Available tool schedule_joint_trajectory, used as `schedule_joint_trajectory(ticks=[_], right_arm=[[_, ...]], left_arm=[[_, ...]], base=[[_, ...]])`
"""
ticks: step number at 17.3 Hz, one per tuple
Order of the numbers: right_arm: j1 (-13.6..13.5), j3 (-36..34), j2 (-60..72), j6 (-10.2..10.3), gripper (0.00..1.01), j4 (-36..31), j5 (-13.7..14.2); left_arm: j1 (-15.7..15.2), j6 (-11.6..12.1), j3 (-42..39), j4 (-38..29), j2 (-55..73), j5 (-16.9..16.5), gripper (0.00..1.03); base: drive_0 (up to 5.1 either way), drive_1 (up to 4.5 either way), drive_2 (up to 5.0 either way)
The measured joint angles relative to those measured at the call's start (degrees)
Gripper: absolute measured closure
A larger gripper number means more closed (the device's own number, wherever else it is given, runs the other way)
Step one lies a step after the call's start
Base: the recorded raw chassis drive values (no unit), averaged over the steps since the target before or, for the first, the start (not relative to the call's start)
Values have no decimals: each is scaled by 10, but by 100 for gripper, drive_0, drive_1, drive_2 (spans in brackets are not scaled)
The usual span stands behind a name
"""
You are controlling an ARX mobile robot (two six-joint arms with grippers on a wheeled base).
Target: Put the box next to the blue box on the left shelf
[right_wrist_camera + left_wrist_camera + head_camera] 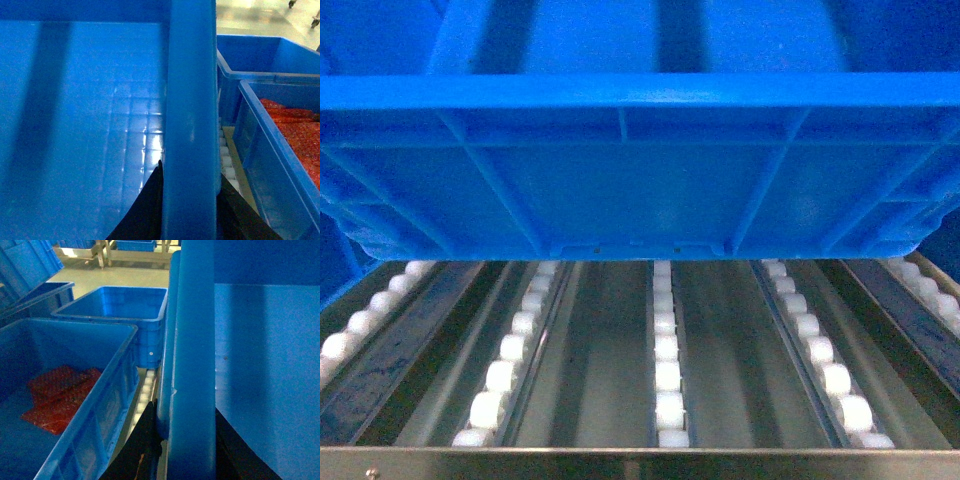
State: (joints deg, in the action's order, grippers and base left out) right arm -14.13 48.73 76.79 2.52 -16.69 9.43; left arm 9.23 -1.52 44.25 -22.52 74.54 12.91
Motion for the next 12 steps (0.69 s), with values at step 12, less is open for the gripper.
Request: schedule_joint_trajectory(ticks=[12], right_arm=[[0, 0, 0, 0, 81, 3, 0]], left_arm=[[0, 0, 0, 2, 0, 0, 85]], base=[[0, 0, 0]])
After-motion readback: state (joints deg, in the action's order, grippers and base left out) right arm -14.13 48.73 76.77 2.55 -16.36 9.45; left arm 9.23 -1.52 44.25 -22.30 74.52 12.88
